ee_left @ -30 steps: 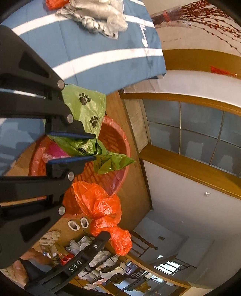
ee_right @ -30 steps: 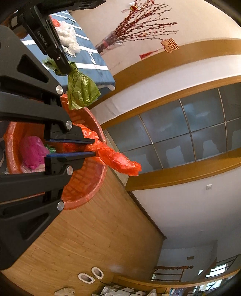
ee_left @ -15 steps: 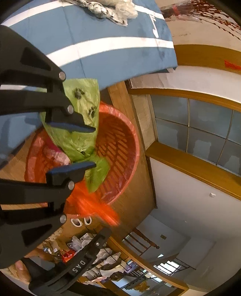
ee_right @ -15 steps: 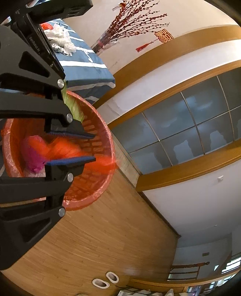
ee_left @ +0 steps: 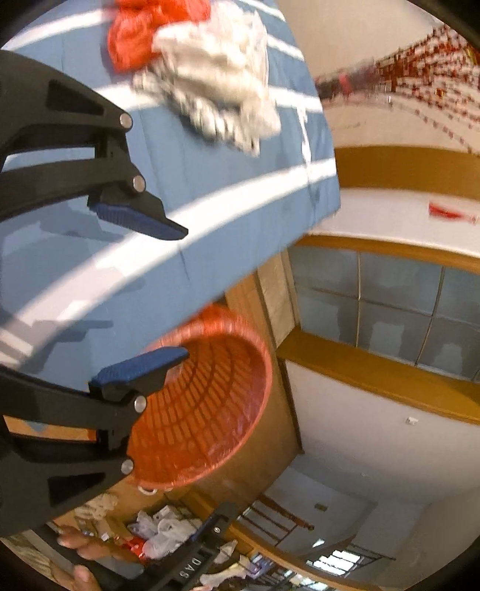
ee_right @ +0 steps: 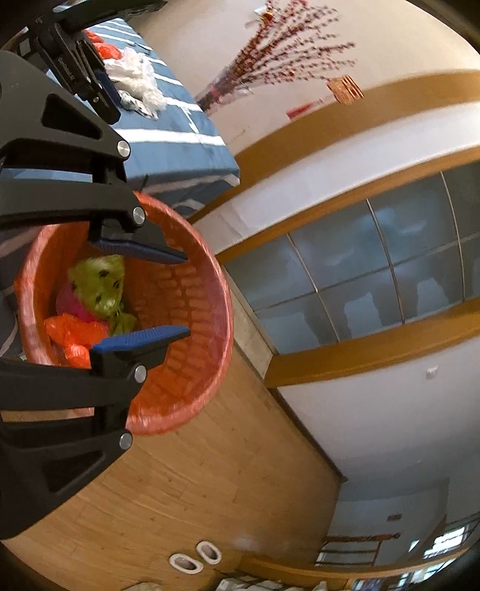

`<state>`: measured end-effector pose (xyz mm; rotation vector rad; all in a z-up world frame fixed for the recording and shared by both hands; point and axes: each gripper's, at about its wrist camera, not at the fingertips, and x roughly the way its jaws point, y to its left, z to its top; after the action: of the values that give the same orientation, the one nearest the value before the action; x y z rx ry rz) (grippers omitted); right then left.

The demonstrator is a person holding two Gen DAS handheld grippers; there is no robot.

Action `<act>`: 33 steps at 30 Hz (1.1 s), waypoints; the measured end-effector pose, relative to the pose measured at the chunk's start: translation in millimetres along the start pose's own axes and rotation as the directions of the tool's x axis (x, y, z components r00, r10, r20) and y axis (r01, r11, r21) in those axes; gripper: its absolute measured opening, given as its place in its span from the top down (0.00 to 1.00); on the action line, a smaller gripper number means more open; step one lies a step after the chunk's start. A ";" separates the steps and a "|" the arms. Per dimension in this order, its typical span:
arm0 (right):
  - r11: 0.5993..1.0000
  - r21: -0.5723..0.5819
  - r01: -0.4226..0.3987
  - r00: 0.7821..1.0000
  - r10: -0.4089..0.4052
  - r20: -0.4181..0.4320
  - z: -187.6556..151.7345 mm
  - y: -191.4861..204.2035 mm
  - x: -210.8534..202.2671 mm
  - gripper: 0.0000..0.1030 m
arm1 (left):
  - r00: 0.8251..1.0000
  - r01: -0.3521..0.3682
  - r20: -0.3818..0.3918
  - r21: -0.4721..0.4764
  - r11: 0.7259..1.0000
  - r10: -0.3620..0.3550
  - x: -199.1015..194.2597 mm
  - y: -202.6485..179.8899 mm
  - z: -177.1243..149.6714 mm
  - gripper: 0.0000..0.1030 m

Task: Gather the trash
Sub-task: 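Withdraw both open tools from the wastebasket back over the table, then grasp the clear plastic bag with the right tool while the left tool grasps the large red bag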

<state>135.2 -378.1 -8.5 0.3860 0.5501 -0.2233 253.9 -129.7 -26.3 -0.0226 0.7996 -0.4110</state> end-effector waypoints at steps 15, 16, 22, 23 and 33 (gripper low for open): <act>0.937 -0.199 -0.286 0.952 0.254 -0.171 -34.6 159.0 29.2 0.65 | 0.970 -0.224 0.070 -0.117 0.968 0.233 -78.1 130.6 -19.8 0.38; 0.930 -0.207 -0.304 0.946 0.268 -0.183 -36.4 168.0 31.4 0.66 | 0.965 -0.240 0.074 -0.132 0.962 0.251 -84.4 141.7 -20.8 0.38; 0.874 -0.258 -0.412 0.899 0.345 -0.268 -54.9 236.1 46.9 0.69 | 0.938 -0.307 0.090 -0.227 0.924 0.334 -113.4 197.1 -22.9 0.38; 0.865 -0.262 -0.427 0.892 0.355 -0.282 -58.5 246.6 50.5 0.70 | 0.936 -0.312 0.091 -0.238 0.920 0.340 -116.2 203.0 -24.6 0.38; 0.851 -0.202 -0.485 0.847 0.399 -0.353 -69.2 298.5 86.6 0.69 | 0.925 -0.333 0.081 -0.291 0.897 0.370 -123.2 242.4 -29.3 0.38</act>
<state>266.6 -88.3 -21.8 0.2570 0.7625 0.3747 241.3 142.5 -3.6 -0.1585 0.7032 0.0485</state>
